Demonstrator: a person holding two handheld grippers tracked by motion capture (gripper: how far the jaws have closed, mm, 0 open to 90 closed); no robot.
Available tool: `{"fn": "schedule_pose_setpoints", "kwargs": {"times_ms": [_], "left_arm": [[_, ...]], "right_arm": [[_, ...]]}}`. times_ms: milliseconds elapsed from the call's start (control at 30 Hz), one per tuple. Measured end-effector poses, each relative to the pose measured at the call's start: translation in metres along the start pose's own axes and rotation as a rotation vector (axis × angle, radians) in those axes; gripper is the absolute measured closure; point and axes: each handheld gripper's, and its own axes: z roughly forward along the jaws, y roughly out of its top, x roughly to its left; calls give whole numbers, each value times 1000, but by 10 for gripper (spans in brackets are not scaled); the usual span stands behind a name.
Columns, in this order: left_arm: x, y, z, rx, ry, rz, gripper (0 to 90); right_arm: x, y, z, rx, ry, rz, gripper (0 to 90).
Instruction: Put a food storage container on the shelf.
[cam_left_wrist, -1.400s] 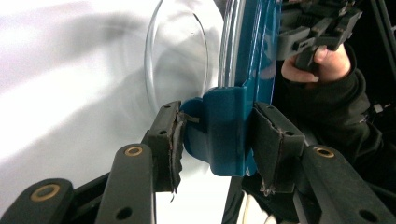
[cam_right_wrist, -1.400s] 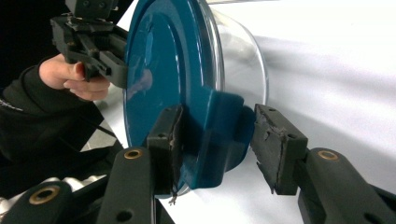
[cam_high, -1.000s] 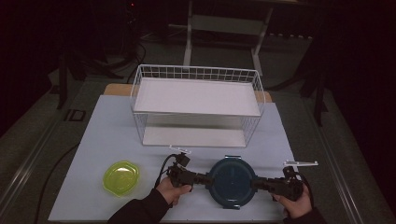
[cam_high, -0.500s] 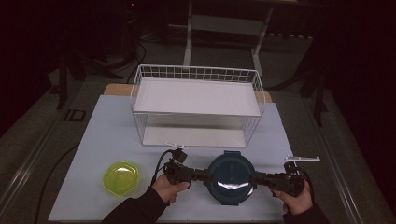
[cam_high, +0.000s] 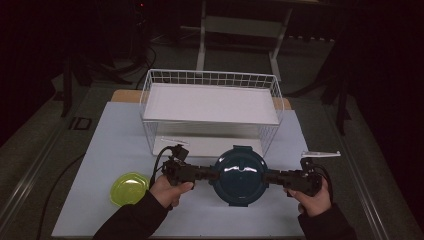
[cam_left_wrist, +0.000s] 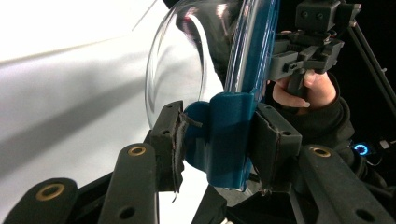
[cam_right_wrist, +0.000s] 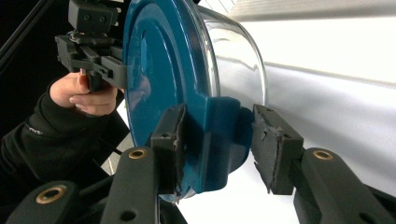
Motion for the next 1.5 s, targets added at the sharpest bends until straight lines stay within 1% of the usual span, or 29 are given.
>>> {"fn": "schedule_pose_setpoints", "kwargs": {"times_ms": [67, 100, 133, 167, 233, 267, 333, 367, 400, 433, 500, 567, 700, 867, 933, 967, 1000, 1033, 1133, 1167, 1200, 1233, 1300, 1433, 1467, 1500], "left_arm": [[-3, 5, -6, -13, 5, 2, 568], [-4, 8, -9, -19, 10, 4, 567], [-6, 11, -12, -23, 15, 12, 568], [-6, 11, -12, -23, 15, 12, 568], [-9, 20, -20, -35, 27, 19, 567], [-9, 23, -23, -40, 30, 16, 567], [-11, 29, -30, -55, 41, 26, 567], [-11, 29, -30, -55, 41, 26, 567], [-11, 35, -36, -71, 43, 31, 567], [-11, 37, -38, -74, 41, 29, 567], [-11, 43, -44, -82, 41, 37, 567], [-13, 50, -49, -95, 47, 40, 567], [-17, 67, -62, -120, 64, 63, 568], [-17, 86, -73, -139, 73, 74, 568], [-15, 93, -75, -141, 74, 69, 567], [-15, 93, -75, -141, 74, 69, 568], [-12, 99, -76, -144, 81, 66, 568], [-11, 102, -77, -148, 83, 65, 568], [-4, 109, -80, -159, 81, 46, 567], [-4, 109, -80, -159, 81, 46, 567], [-1, 113, -81, -172, 82, 42, 567], [1, 115, -82, -176, 82, 37, 567], [4, 120, -84, -180, 80, 31, 567], [12, 127, -88, -196, 82, 7, 564], [14, 128, -89, -200, 82, 1, 563], [18, 129, -89, -198, 77, -9, 562]], "right_arm": [[4, 7, 1, -2, 0, -13, 561], [5, 10, 2, -8, 3, -11, 561], [7, 14, 3, -10, 5, -14, 560], [7, 14, 3, -10, 5, -14, 560], [11, 25, 5, -16, 10, -32, 561], [13, 29, 6, -14, 13, -31, 560], [14, 37, 9, -19, 17, -37, 560], [14, 37, 9, -19, 17, -37, 560], [15, 41, 11, -23, 20, -37, 561], [18, 50, 13, -29, 21, -46, 561], [22, 58, 14, -34, 22, -51, 561], [25, 67, 16, -38, 21, -58, 561], [30, 86, 20, -55, 33, -66, 561], [35, 110, 24, -62, 32, -76, 561], [34, 118, 26, -61, 30, -72, 561], [34, 118, 26, -61, 30, -72, 561], [33, 121, 27, -60, 28, -69, 561], [31, 128, 30, -57, 26, -62, 560], [29, 140, 35, -52, 20, -49, 560], [29, 140, 35, -52, 20, -49, 560], [28, 144, 36, -49, 16, -46, 560], [27, 150, 39, -48, 12, -41, 560], [26, 156, 42, -47, 9, -34, 560], [27, 168, 48, -45, -6, -18, 559], [27, 170, 50, -45, -11, -20, 559], [27, 172, 51, -44, -17, -16, 559]]}}
